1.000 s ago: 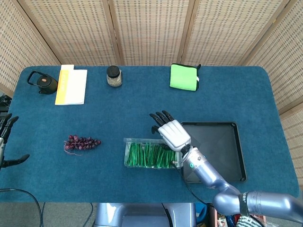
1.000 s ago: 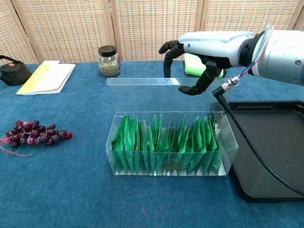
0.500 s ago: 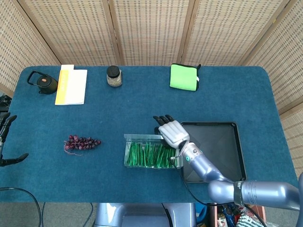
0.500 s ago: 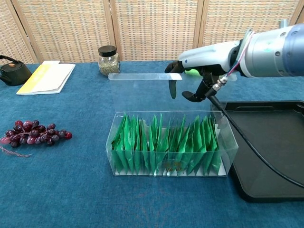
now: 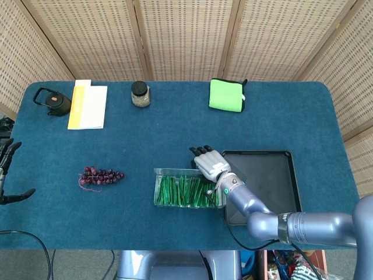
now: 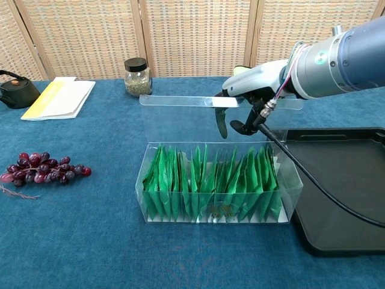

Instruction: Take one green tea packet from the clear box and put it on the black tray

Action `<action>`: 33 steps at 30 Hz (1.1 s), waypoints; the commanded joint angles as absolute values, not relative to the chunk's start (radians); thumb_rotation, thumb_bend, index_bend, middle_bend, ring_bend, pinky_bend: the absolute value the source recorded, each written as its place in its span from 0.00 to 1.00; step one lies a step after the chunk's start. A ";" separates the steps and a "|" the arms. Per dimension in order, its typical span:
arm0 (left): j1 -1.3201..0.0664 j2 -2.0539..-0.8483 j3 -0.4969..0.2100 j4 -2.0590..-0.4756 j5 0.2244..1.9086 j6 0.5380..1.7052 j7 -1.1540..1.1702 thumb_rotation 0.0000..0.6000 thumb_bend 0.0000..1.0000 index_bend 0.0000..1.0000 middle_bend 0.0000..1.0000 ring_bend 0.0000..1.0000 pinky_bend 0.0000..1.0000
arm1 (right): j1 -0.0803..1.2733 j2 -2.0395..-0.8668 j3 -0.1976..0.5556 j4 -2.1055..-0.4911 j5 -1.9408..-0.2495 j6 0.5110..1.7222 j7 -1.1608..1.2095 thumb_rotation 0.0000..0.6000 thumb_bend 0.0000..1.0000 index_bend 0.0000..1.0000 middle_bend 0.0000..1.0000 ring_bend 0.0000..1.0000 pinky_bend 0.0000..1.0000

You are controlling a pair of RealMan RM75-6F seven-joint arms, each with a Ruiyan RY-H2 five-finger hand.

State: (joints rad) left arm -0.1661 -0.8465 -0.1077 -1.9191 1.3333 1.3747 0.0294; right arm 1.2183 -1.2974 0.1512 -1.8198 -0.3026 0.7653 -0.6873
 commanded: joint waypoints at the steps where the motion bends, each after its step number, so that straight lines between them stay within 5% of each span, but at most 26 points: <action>1: -0.166 -0.846 -0.108 -1.920 1.333 1.375 0.030 1.00 0.06 0.00 0.00 0.00 0.00 | 1.224 -1.298 0.145 -1.814 -0.307 0.764 -0.673 1.00 0.87 0.59 0.02 0.00 0.00; 10: -0.170 -0.849 -0.106 -1.922 1.333 1.370 0.042 1.00 0.06 0.00 0.00 0.00 0.00 | 1.261 -1.273 0.129 -1.791 -0.261 0.718 -0.628 1.00 0.90 0.59 0.01 0.00 0.00; 14: -0.171 -0.850 -0.106 -1.924 1.330 1.369 0.046 1.00 0.06 0.00 0.00 0.00 0.00 | 1.281 -1.265 0.117 -1.781 -0.239 0.701 -0.625 1.00 0.87 0.33 0.00 0.00 0.00; 19: -0.173 -0.850 -0.107 -1.925 1.325 1.366 0.048 1.00 0.06 0.00 0.00 0.00 0.00 | 1.295 -1.255 0.103 -1.778 -0.244 0.688 -0.607 1.00 0.64 0.08 0.00 0.00 0.00; 25: -0.175 -0.850 -0.106 -1.929 1.326 1.365 0.052 1.00 0.06 0.00 0.00 0.00 0.00 | 1.310 -1.260 0.079 -1.777 -0.282 0.729 -0.599 1.00 0.28 0.00 0.00 0.00 0.00; 33: -0.176 -0.849 -0.106 -1.929 1.323 1.363 0.052 1.00 0.06 0.00 0.00 0.00 0.00 | 1.323 -1.230 0.096 -1.803 -0.282 0.747 -0.559 1.00 0.26 0.00 0.00 0.00 0.00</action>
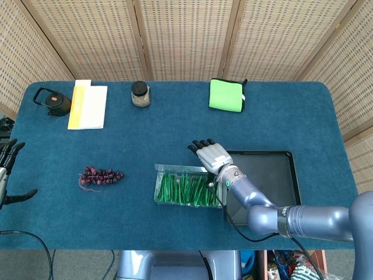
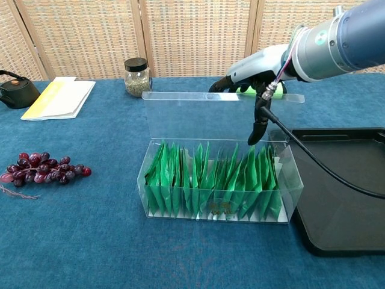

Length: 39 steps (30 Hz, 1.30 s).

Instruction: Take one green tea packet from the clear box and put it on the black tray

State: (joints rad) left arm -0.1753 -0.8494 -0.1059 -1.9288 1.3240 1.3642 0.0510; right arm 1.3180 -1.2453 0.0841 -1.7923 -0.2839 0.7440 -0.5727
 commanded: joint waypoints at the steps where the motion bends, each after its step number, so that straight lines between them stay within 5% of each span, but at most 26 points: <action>1: -0.176 -0.849 -0.106 -1.930 1.322 1.363 0.052 1.00 0.06 0.00 0.00 0.00 0.00 | 1.327 -1.221 0.100 -1.808 -0.278 0.747 -0.553 1.00 0.26 0.00 0.00 0.00 0.00; 16: -0.179 -0.850 -0.105 -1.931 1.323 1.360 0.056 1.00 0.06 0.00 0.00 0.00 0.00 | 1.287 -1.264 0.121 -1.746 -0.372 0.895 -0.498 1.00 0.26 0.00 0.00 0.00 0.00; 31: -0.183 -0.849 -0.107 -1.931 1.316 1.355 0.055 1.00 0.06 0.00 0.00 0.00 0.00 | 1.249 -1.270 0.134 -1.753 -0.433 0.916 -0.509 1.00 0.26 0.00 0.00 0.00 0.00; 39: -0.185 -0.848 -0.106 -1.933 1.320 1.354 0.054 1.00 0.06 0.00 0.00 0.00 0.00 | 1.157 -1.230 0.096 -1.880 -0.784 0.913 -0.458 1.00 0.26 0.12 0.00 0.00 0.00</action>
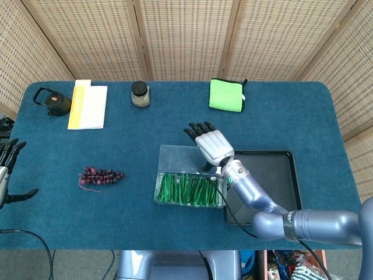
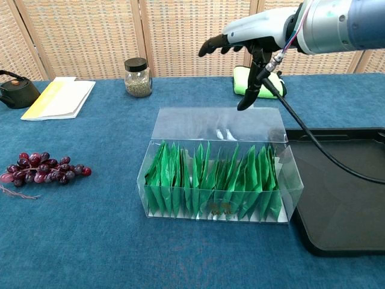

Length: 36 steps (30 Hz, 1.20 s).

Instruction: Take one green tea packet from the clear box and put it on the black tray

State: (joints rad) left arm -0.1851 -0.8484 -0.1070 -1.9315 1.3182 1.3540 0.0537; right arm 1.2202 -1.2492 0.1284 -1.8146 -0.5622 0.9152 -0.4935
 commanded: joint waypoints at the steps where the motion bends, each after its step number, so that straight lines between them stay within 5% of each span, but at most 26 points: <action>1: -0.185 -0.848 -0.105 -1.933 1.322 1.354 0.054 1.00 0.06 0.00 0.00 0.00 0.00 | 1.143 -1.232 0.086 -1.879 -0.836 0.915 -0.450 1.00 0.26 0.15 0.00 0.00 0.00; 11: -0.182 -0.847 -0.101 -1.935 1.336 1.360 0.050 1.00 0.06 0.00 0.00 0.00 0.00 | 1.059 -1.322 -0.025 -1.773 -1.282 0.951 -0.472 1.00 0.27 0.33 0.10 0.00 0.00; 36: -0.186 -0.843 -0.099 -1.932 1.339 1.350 0.039 1.00 0.06 0.00 0.00 0.00 0.00 | 1.005 -1.359 0.004 -1.664 -1.369 0.915 -0.569 1.00 0.35 0.46 0.13 0.00 0.04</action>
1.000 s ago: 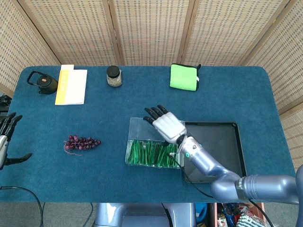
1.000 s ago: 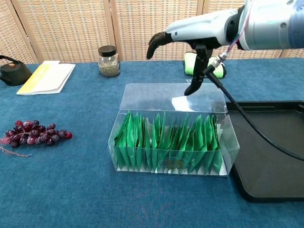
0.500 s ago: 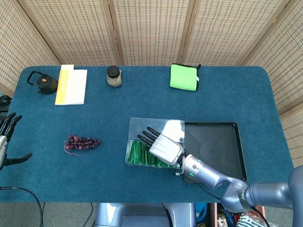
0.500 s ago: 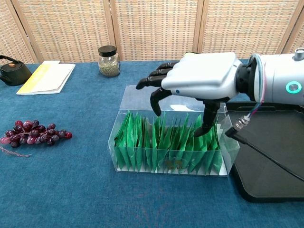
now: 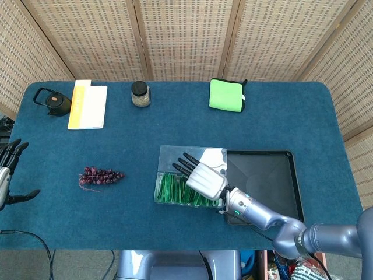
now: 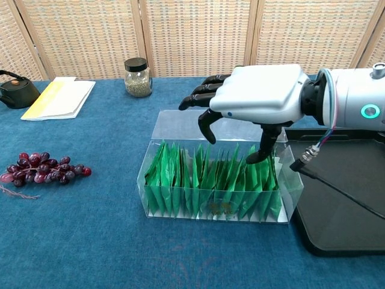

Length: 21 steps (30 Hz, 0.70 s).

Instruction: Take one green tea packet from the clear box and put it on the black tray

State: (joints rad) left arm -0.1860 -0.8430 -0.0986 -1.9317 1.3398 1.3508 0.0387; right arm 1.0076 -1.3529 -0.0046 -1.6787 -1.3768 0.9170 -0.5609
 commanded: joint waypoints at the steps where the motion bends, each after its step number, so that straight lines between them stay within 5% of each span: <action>1: -0.187 -0.842 -0.099 -1.932 1.338 1.350 0.037 1.00 0.06 0.00 0.00 0.00 0.00 | 1.003 -1.362 0.011 -1.655 -1.359 0.912 -0.571 1.00 0.35 0.46 0.13 0.00 0.04; 21: -0.195 -0.846 -0.098 -1.937 1.327 1.337 0.055 1.00 0.06 0.00 0.00 0.00 0.00 | 0.997 -1.393 0.062 -1.661 -1.266 0.865 -0.632 1.00 0.42 0.50 0.13 0.00 0.04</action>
